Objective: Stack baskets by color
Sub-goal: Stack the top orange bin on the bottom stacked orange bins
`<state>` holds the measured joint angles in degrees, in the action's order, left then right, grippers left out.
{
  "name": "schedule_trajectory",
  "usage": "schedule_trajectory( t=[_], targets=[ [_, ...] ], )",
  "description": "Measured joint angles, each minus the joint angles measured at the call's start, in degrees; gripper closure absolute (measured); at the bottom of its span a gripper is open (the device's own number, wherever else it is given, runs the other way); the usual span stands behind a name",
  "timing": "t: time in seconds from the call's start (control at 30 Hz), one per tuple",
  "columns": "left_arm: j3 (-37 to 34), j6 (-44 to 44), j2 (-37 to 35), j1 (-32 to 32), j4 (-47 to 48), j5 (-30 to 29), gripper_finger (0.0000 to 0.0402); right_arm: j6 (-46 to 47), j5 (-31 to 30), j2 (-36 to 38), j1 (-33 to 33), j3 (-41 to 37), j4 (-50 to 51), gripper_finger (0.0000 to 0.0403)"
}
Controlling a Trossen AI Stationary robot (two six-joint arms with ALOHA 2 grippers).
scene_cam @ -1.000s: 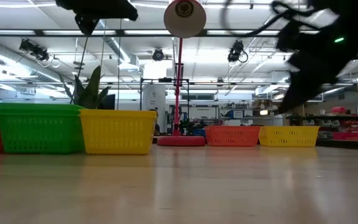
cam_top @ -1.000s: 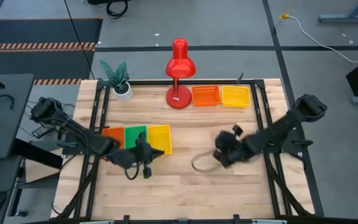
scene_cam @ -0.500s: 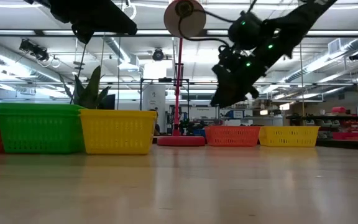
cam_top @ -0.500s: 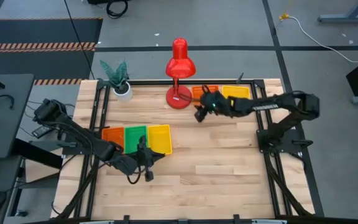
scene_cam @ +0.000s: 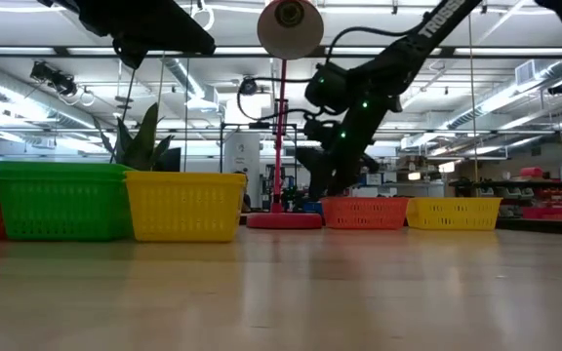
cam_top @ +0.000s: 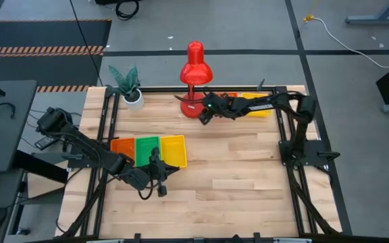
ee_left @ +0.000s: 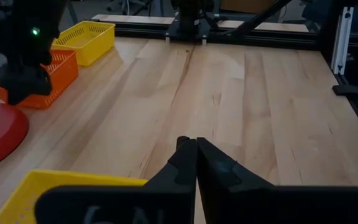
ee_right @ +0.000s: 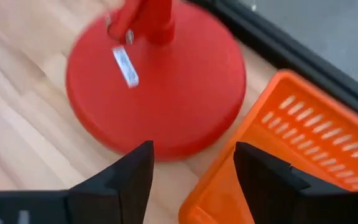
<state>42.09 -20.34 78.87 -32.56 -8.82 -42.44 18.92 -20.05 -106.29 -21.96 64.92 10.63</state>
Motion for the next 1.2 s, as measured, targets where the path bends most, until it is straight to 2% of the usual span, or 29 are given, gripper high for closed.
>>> schedule_trajectory(
  t=[0.13, 0.23, 0.43, 0.53, 0.7, 0.9, 1.0, 1.2],
  targets=[
    [0.0, 0.0, 0.0, 0.0, -0.1, 0.0, 0.0391, -0.7, 0.3, -2.5, -0.1, 2.2, 3.4, 0.0196],
    [0.0, -0.8, 0.0, 0.0, 0.0, 0.0, 0.0385, -1.9, 0.1, -2.4, 0.5, 2.4, 5.4, 0.0225],
    [0.0, -1.1, 0.0, 0.0, 0.2, 0.0, 0.0387, -3.6, 0.0, 1.1, 3.2, 2.4, 13.4, 0.0334],
    [0.0, -1.1, 0.0, 0.0, 0.2, 0.0, 0.0392, -4.5, -0.7, 3.7, 6.6, 2.4, 19.4, 0.0381],
    [0.0, -1.1, 0.0, -0.1, 0.2, 0.0, 0.0388, -4.5, 0.3, 7.8, 16.9, 2.4, 30.1, 0.0367],
    [0.0, 0.0, 0.3, 0.0, -1.1, 0.0, 0.0385, -5.6, 0.5, 9.6, 33.4, 2.4, 35.5, 0.0377],
    [0.1, 4.9, 2.2, 0.1, -5.9, 0.3, 0.039, -5.9, 0.5, 9.2, 40.9, 2.4, 34.9, 0.038],
    [0.7, 18.3, 11.4, 2.1, -24.0, 6.7, 0.039, -7.4, -0.3, 8.9, 51.2, 1.2, 31.2, 0.0371]
  ],
)
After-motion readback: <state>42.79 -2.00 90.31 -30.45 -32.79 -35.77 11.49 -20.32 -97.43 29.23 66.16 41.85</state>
